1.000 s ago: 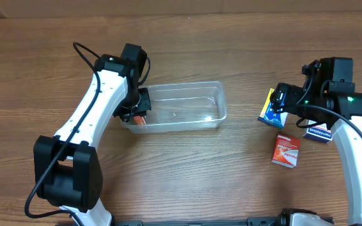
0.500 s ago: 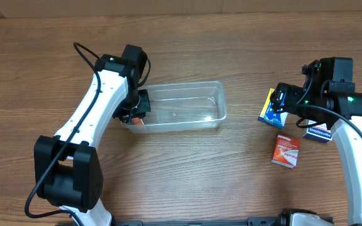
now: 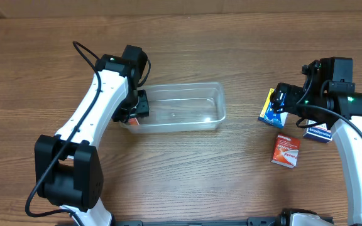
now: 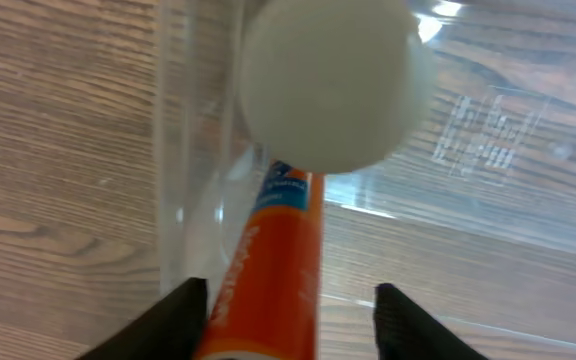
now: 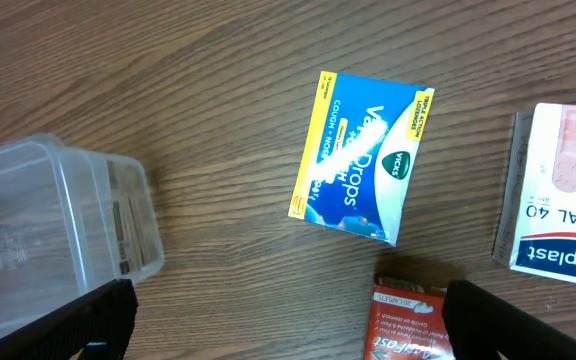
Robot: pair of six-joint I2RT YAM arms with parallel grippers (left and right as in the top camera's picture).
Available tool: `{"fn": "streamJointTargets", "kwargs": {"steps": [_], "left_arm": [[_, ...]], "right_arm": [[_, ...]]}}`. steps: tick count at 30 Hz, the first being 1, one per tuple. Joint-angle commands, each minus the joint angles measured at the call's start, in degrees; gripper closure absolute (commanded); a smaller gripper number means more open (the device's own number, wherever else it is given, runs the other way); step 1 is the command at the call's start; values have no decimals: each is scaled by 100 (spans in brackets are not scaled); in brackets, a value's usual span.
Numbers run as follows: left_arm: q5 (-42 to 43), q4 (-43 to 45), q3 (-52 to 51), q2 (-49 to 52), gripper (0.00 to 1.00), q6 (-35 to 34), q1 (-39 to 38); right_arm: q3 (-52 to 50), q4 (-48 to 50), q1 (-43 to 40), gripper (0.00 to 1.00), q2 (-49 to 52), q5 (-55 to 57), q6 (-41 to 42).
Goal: Pack container
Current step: 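Place the orange pill bottle beside the dark bottle in the container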
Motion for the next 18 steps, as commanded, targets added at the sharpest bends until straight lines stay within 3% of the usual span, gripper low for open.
{"fn": "streamJointTargets", "kwargs": {"steps": [1, 12, 15, 18], "left_arm": [[-184, 22, -4, 83, 42, 85, 2], [-232, -380, 872, 66, 41, 131, 2], [-555, -839, 1617, 66, 31, 109, 4], [-549, -1104, 2133, 28, 29, 109, 2]], "right_arm": [[170, 15, -13, 0, -2, -35, 7], [170, 15, -13, 0, -2, -35, 7], [170, 15, -13, 0, -2, -35, 7], [170, -28, -13, 0, -2, -35, 7]]}}
